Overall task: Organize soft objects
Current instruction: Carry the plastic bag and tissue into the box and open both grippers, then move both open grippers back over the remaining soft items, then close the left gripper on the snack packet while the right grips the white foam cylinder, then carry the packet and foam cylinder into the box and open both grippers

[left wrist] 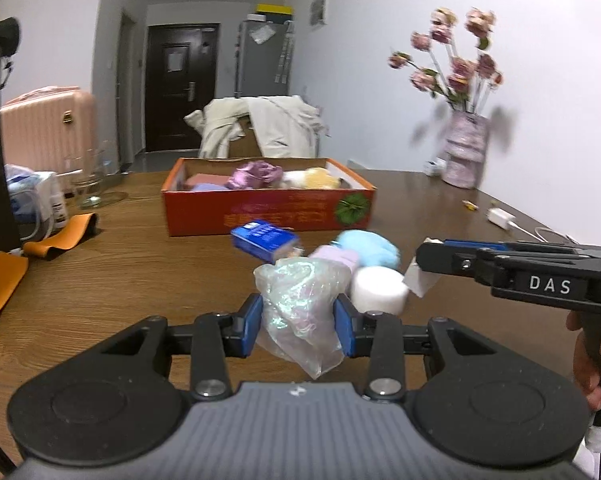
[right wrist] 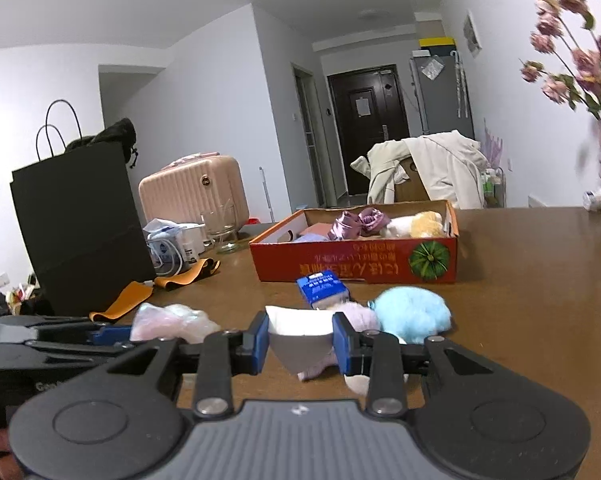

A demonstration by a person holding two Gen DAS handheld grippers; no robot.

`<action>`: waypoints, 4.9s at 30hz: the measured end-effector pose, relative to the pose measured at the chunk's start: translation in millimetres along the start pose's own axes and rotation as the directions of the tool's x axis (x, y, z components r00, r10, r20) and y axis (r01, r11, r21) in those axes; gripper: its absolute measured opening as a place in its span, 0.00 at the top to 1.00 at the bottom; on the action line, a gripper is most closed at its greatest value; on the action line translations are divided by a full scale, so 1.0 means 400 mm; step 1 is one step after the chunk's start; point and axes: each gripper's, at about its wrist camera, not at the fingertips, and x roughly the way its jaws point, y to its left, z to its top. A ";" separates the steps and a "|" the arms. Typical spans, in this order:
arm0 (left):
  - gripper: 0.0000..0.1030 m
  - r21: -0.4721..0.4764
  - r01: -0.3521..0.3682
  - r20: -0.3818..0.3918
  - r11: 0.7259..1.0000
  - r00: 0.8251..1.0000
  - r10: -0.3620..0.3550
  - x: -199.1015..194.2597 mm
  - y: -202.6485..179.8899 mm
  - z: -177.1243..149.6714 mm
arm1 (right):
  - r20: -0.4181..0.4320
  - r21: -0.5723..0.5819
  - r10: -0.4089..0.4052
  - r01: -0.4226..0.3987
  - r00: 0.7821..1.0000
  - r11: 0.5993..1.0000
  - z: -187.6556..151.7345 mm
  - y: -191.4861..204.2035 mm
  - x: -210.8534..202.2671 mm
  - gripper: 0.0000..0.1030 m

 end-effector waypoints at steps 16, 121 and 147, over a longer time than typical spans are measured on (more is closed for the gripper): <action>0.62 0.029 0.031 0.032 0.999 0.999 -0.032 0.206 0.051 0.209 | 0.025 0.136 0.110 -0.112 0.994 0.984 0.129 -0.184 0.113 0.68; 0.82 -0.033 0.051 -0.179 0.998 0.982 -0.056 0.380 0.069 0.104 | -0.213 -0.012 -0.084 0.083 0.973 0.996 -0.036 -0.129 0.209 0.46; 0.82 -0.036 -0.081 0.018 0.996 0.996 0.082 0.320 0.216 0.309 | -0.058 -0.106 -0.065 0.058 0.996 0.993 0.151 -0.109 0.173 0.46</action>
